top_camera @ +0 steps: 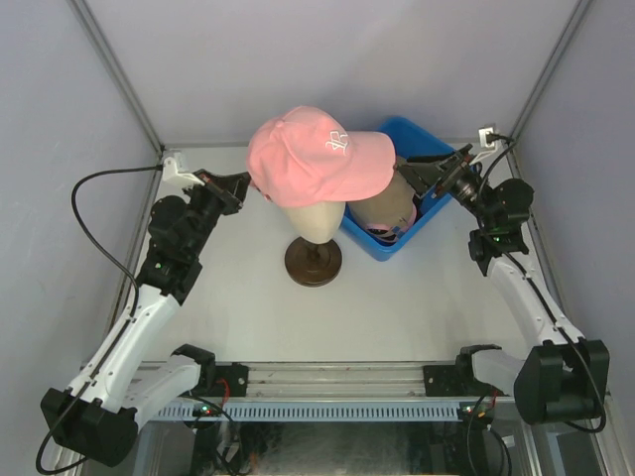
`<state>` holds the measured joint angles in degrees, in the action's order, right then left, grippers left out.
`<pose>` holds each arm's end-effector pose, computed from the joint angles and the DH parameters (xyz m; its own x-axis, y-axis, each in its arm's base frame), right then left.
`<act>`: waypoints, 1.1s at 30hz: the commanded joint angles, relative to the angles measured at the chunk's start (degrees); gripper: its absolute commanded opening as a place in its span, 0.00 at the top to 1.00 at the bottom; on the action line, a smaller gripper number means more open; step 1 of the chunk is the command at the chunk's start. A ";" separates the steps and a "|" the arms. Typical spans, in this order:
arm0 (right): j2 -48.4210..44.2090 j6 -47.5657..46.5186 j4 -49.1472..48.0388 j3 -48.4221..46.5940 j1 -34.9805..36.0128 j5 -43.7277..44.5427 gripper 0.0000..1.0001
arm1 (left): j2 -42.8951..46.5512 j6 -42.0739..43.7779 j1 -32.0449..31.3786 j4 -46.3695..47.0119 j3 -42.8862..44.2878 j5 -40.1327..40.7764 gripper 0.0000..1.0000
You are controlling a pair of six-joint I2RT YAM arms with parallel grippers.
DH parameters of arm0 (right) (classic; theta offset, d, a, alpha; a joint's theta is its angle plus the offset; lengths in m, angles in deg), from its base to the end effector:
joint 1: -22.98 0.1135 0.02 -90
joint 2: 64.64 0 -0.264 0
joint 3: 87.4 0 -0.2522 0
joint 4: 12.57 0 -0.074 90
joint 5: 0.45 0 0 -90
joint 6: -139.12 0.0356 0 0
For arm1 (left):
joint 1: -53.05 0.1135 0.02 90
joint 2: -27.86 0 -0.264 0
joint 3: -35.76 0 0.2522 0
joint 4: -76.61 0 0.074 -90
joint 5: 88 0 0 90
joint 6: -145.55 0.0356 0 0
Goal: Stack the hats
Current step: Place the hat on the hat stand.
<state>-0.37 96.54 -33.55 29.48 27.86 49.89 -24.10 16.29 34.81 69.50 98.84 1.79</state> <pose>0.2501 0.0442 0.3807 -0.2600 0.5467 -0.7959 -0.6980 0.4632 0.5462 0.2033 -0.0671 0.3777 -0.1488 -0.6173 -0.7725 0.2871 0.7206 -0.6311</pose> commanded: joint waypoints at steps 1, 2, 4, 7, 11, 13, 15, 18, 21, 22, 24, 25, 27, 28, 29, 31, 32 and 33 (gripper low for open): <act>-1.01 0.19 -8.32 1.25 -0.14 -5.00 0.20 | 0.23 2.59 0.28 -0.40 4.19 1.00 1.00; -2.11 0.19 -2.80 0.76 -0.10 -4.00 0.20 | 0.29 2.66 0.23 -0.49 4.21 1.06 1.00; -4.67 0.19 5.06 -0.15 0.26 -1.59 0.20 | 0.42 2.74 0.22 -0.50 4.21 1.09 1.00; -8.10 0.19 10.98 -0.58 0.76 1.41 0.20 | 0.54 2.77 0.29 -0.53 4.29 1.08 1.00; -10.72 0.19 15.27 -1.45 2.52 3.16 0.20 | 0.62 2.79 0.25 -0.66 4.29 0.97 1.00; -11.15 0.19 15.06 -1.44 3.03 2.98 0.20 | 0.80 2.73 0.22 -0.89 4.37 1.08 0.99; -11.40 0.19 14.75 -1.44 3.51 2.87 0.20 | 0.88 2.70 0.27 -1.31 4.51 0.91 0.97; -12.23 0.19 15.69 -1.48 4.70 3.58 0.20 | 1.16 2.73 0.27 -1.80 4.66 0.87 0.93; -14.28 0.19 19.03 -1.53 6.73 7.08 0.20 | 1.55 3.11 0.23 -2.21 4.65 1.29 0.84; -15.35 0.19 21.25 -1.87 7.49 9.08 0.20 | 1.67 3.20 0.23 -2.32 4.68 1.56 0.78; -16.47 0.19 27.94 -3.80 9.16 14.47 0.20 | 1.84 3.22 0.23 -2.43 4.81 2.05 0.61; -16.80 0.19 29.51 -4.49 9.92 16.24 0.20 | 1.77 3.27 0.28 -2.44 4.88 2.20 0.55; -17.06 0.19 30.97 -5.29 10.77 17.50 0.20 | 1.75 3.39 0.28 -2.66 5.33 2.42 0.46; -17.07 0.19 31.14 -5.44 10.88 17.33 0.20 | 1.70 3.48 0.27 -2.88 5.53 2.60 0.43; -17.15 0.19 31.14 -5.48 10.93 17.23 0.20 | 1.84 3.57 0.23 -3.10 5.76 2.77 0.40; -17.16 0.19 31.35 -5.49 10.94 17.37 0.20 | 2.03 3.80 0.29 -3.15 5.95 3.06 0.39; -17.04 0.19 31.44 -5.48 10.94 17.34 0.20 | 1.95 3.87 0.27 -3.11 6.03 3.02 0.40; -16.95 0.19 31.53 -5.48 10.87 17.40 0.20 | 1.82 3.93 0.23 -3.11 6.19 2.89 0.43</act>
<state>-17.26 96.62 -4.00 25.65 38.51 64.67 -23.23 18.80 34.88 65.28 100.24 3.82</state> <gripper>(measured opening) 0.796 0.603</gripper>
